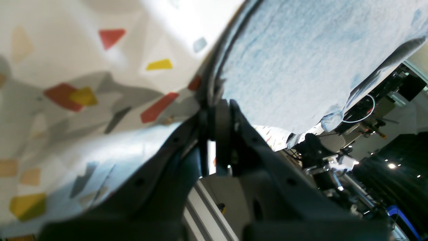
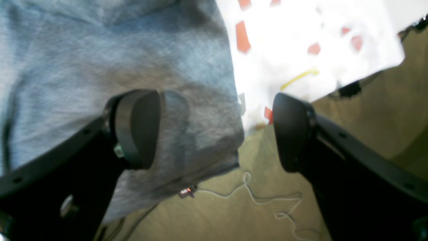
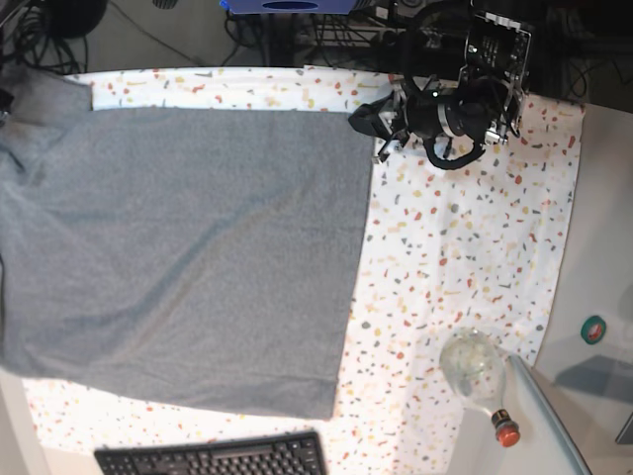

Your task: Layout the t-shirt on the table in an organized manner, then fold the t-shirt properly

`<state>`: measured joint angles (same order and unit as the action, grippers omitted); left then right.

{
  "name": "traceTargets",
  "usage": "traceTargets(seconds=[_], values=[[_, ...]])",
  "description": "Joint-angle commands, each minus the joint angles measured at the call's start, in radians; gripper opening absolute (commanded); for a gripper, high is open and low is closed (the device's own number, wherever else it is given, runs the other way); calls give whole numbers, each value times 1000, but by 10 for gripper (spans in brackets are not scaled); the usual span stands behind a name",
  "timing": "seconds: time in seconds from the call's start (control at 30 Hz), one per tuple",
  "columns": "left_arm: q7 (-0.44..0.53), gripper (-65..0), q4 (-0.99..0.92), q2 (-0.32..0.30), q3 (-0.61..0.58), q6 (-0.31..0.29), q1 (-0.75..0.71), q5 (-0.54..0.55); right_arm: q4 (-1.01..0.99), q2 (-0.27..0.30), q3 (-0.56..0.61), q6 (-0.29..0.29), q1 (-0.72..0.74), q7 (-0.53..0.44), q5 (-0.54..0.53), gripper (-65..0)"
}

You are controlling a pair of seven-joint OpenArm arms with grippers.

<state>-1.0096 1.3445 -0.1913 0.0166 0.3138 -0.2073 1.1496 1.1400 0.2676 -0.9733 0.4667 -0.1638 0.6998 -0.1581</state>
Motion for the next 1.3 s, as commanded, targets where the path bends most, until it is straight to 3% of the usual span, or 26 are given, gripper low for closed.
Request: traceTargets(seconds=[0.0,0.13,0.37,0.67,0.93,1.0,1.17,1.27], values=[[-1,-650,14,-9,4,5,6,-3,-1,28,15,0,10,-27,-13,-155],[-1,-650,14,-9,4,5,7,-3,-54,29,58,-1,23,-99,-13,-155],[1,-650,17,-49,6,5,2,-3,-99,31,52,-6,36,-107,-11,-155],[1,-650,79,-49,3,5,1,-3,-113,54,52,-9,36,-107,-8,-155],[1,-650,71,-47,4,5,7,-3,-127,32,63,-1,27,-98,-8,-159],[1,-650,71,-47,4,5,9,-3,-114,9,64,-1,10,-98,-8,-203],[1,-650,71,-49,4,5,10,-3,-79,-20,63,-1,-18,-98,-8,-401],[1,-650,77,-50,4,5,10,-3,-65,-21,53,-1,-18,-98,-13,-602]])
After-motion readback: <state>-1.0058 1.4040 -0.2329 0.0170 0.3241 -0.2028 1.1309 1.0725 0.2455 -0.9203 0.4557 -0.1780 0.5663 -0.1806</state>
